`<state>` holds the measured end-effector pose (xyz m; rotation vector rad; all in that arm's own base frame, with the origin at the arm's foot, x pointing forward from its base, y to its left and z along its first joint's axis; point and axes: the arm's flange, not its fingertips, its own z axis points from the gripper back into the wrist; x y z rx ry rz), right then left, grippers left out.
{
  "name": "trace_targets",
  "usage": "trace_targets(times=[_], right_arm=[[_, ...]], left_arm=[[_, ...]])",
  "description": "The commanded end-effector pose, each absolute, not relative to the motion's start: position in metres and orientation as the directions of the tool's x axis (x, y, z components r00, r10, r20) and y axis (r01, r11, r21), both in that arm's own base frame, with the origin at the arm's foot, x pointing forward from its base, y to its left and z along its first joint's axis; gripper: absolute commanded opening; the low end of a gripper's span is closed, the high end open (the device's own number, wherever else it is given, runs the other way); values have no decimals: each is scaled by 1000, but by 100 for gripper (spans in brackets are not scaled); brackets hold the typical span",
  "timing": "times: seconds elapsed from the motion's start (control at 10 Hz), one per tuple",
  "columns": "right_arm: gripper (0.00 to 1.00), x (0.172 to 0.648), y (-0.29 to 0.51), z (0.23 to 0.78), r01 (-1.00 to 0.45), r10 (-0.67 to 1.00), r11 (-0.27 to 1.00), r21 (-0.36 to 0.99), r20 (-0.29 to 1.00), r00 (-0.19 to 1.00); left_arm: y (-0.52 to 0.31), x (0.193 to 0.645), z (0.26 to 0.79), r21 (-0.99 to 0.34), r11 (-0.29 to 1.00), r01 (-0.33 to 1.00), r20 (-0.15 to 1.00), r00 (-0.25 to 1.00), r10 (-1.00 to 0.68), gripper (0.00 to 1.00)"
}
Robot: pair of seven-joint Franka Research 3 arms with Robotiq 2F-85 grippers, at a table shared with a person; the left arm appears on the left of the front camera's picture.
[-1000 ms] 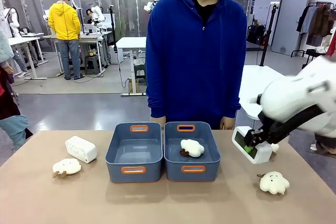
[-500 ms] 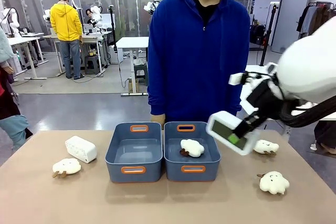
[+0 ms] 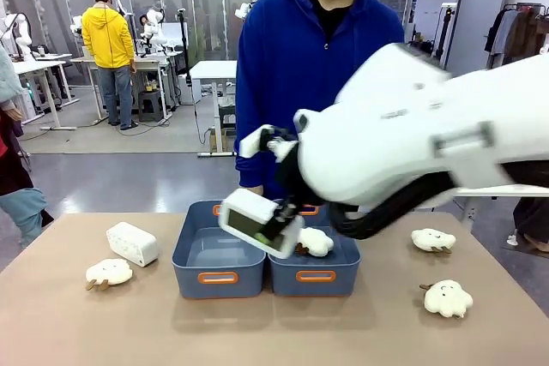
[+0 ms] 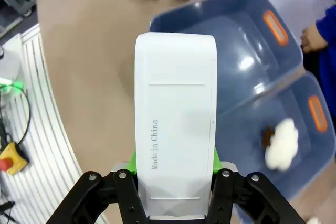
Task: Sort the digital clocks into the basket.
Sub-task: Pick up the Digital clock from the table and place it into the empty Plastic storage basket.
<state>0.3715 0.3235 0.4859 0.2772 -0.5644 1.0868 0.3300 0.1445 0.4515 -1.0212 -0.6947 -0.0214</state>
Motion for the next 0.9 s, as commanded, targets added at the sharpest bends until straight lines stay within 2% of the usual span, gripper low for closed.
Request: trace_targets(times=[0.0, 0.4, 0.5, 0.8], right_arm=[[0, 416, 358, 479, -897, 749, 432, -88, 589, 303], [0, 468, 399, 429, -905, 747, 403, -137, 620, 239], [0, 478, 400, 415, -905, 750, 406, -123, 611, 254], [0, 483, 401, 395, -898, 758, 417, -138, 598, 260]], left_arm=[[145, 330, 452, -776, 532, 340, 546, 783, 296, 100], [145, 330, 452, -776, 532, 340, 546, 783, 296, 100], [145, 330, 452, -776, 532, 340, 546, 783, 296, 100], [145, 330, 452, -776, 532, 340, 546, 783, 296, 100]])
